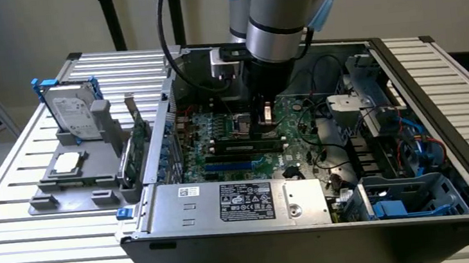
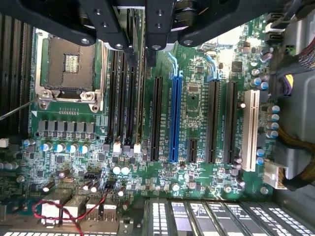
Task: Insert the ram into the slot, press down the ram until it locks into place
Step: 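Insert the ram into the slot, then press down the ram until it locks into place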
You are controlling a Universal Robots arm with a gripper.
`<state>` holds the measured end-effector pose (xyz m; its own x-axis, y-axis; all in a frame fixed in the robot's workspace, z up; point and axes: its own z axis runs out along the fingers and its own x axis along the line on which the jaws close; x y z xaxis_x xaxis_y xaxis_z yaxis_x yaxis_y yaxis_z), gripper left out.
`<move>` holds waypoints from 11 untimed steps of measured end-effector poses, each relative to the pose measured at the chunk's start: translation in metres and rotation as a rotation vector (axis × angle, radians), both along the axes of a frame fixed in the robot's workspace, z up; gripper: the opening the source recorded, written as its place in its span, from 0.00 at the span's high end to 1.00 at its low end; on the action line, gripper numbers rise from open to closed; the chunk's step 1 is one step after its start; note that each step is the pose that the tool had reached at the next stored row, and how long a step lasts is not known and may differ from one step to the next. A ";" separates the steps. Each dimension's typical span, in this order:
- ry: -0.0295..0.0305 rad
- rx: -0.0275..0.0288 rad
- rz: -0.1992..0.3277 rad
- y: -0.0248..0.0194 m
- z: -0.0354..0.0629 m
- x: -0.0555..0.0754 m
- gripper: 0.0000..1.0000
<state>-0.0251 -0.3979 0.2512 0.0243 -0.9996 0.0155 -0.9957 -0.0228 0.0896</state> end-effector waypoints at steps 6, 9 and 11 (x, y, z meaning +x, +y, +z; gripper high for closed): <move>-0.0001 0.0001 0.000 0.0000 0.0004 0.000 0.89; 0.0000 0.0001 0.000 0.0000 0.0004 0.000 0.89; 0.0000 0.0000 0.000 0.0000 0.0004 0.000 0.89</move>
